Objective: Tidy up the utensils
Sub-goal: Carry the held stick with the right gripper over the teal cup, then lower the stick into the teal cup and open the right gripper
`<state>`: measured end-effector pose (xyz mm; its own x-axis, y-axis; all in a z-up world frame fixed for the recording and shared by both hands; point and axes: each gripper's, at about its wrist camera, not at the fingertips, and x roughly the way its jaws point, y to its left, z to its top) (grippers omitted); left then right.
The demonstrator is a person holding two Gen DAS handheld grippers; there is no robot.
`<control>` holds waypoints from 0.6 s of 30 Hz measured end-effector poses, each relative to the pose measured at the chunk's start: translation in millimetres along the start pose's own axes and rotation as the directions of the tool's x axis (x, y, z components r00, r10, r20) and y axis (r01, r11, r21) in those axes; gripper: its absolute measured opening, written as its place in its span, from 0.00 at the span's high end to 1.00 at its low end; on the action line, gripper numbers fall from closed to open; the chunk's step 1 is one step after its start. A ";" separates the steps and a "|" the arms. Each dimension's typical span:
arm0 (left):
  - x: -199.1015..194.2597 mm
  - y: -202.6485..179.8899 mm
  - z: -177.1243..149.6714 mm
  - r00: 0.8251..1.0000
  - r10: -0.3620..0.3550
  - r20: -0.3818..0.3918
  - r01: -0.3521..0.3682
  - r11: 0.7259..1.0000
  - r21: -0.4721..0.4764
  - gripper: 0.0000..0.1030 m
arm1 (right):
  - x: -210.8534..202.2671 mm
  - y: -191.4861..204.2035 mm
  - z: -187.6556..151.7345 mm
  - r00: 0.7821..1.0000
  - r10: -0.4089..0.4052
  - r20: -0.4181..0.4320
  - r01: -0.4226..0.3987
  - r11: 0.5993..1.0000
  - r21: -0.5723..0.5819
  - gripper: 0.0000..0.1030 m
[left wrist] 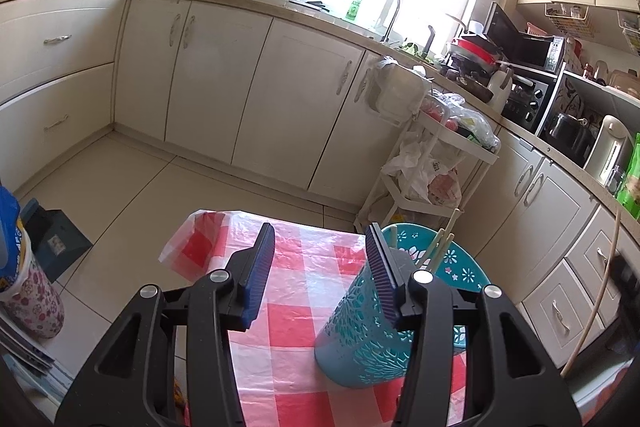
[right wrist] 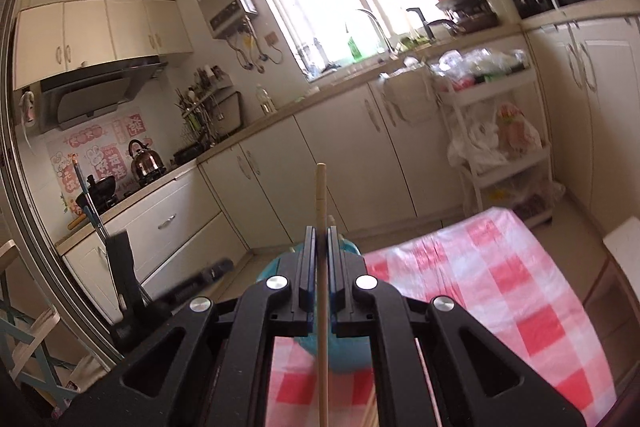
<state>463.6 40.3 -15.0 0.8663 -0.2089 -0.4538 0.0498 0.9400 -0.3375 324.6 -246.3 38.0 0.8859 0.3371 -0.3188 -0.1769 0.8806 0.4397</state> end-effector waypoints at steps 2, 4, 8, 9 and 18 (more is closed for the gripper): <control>-0.5 -0.4 0.2 1.000 0.002 0.002 -0.002 1.000 0.005 0.57 | 10.6 13.3 18.8 0.999 0.008 0.041 -0.007 0.999 -0.034 0.94; -0.9 -1.2 0.5 1.000 0.005 0.006 -0.005 1.000 0.014 0.57 | 21.1 23.7 35.9 0.996 0.013 0.083 -0.009 0.999 -0.052 0.94; -2.3 -4.3 0.7 1.000 0.015 0.014 -0.015 0.999 0.033 0.57 | 51.5 43.3 53.8 0.988 -0.019 0.155 0.037 0.993 -0.113 0.94; -2.9 -4.3 0.4 1.000 0.017 0.016 -0.017 0.999 0.037 0.57 | 60.5 45.3 53.0 0.987 -0.036 0.157 0.056 0.990 -0.126 0.94; -12.0 -12.5 1.0 0.998 0.037 0.044 -0.040 0.996 0.084 0.55 | 123.6 23.8 -9.3 0.990 -0.141 0.005 0.140 0.976 -0.166 0.94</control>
<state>453.1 31.4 -4.6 0.8887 -0.1619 -0.4289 0.0563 0.9670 -0.2484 425.9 -180.6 1.3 0.9041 0.2080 -0.3733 -0.1203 0.9621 0.2448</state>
